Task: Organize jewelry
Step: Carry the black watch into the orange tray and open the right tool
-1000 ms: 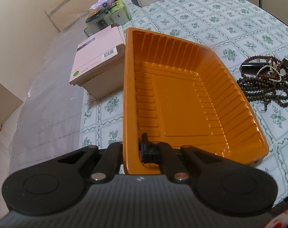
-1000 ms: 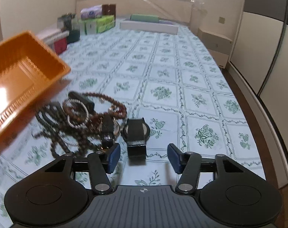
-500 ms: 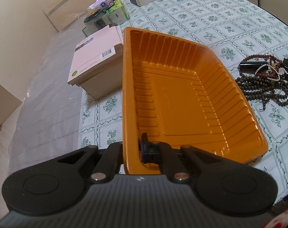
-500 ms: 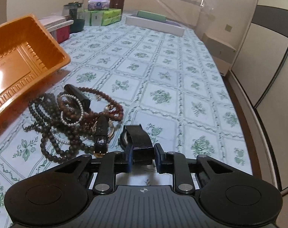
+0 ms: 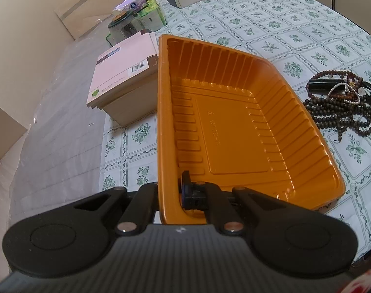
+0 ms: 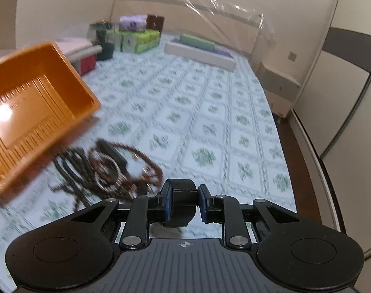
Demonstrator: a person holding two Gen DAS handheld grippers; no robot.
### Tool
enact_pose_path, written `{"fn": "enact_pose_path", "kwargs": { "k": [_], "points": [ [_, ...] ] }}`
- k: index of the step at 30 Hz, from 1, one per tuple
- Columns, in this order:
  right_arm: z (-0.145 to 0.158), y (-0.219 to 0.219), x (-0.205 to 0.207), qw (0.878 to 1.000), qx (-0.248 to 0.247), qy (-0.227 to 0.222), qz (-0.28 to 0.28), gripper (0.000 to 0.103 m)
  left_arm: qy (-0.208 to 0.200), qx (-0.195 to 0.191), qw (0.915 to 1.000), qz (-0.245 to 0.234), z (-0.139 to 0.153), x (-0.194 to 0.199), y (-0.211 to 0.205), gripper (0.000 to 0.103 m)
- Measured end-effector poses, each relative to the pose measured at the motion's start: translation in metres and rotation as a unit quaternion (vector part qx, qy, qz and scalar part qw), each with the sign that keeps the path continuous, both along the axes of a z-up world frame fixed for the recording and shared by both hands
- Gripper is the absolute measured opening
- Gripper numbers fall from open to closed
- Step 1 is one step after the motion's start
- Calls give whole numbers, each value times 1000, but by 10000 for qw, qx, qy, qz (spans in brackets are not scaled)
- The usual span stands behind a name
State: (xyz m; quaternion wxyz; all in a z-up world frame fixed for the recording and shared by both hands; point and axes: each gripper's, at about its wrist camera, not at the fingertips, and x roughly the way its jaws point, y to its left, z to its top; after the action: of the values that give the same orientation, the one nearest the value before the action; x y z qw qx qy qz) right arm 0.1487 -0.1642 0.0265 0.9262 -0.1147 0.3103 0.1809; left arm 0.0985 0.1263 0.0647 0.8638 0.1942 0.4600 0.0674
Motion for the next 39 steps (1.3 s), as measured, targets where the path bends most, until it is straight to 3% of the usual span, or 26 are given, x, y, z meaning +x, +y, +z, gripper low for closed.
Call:
{"fn": "enact_pose_path", "kwargs": {
  "k": [6, 12, 17, 22, 28, 30, 31, 32, 33, 34, 39],
  "points": [
    [29, 28, -5, 9973, 510, -15, 532, 22, 4, -5, 10000, -4, 0, 1, 0, 2],
    [41, 80, -5, 9869, 987, 183, 1266, 22, 1, -4, 10000, -14, 0, 1, 1, 3],
    [35, 124, -7, 9750, 1237, 434, 1794, 22, -6, 23, 10000, -53, -1, 1, 0, 2],
    [17, 159, -10, 9711, 1104, 614, 2024, 22, -19, 40, 9999, -100, -1, 1, -1, 2],
    [-1, 172, -17, 9672, 1077, 812, 2152, 23, -29, 21, 9999, -125, -1, 0, 0, 2],
    [-2, 171, -19, 9624, 1271, 830, 2251, 23, -25, -10, 9999, -136, -1, 0, 2, 2],
    [-2, 168, -20, 9602, 1385, 840, 2276, 24, -34, 1, 9999, -134, -2, 0, 2, 2],
    [-1, 166, -21, 9596, 1437, 836, 2270, 35, -32, 2, 9999, -128, -2, 0, 3, 2],
    [1, 163, -24, 9607, 1453, 791, 2229, 54, -34, -3, 9999, -126, -2, 0, 3, 2],
    [2, 159, -26, 9621, 1465, 723, 2183, 61, -39, -8, 9999, -124, -2, 0, 3, 2],
    [-5, 124, -32, 9740, 1448, 608, 1634, 65, -47, -22, 9999, -114, -3, 0, 5, 2]
  ]
}}
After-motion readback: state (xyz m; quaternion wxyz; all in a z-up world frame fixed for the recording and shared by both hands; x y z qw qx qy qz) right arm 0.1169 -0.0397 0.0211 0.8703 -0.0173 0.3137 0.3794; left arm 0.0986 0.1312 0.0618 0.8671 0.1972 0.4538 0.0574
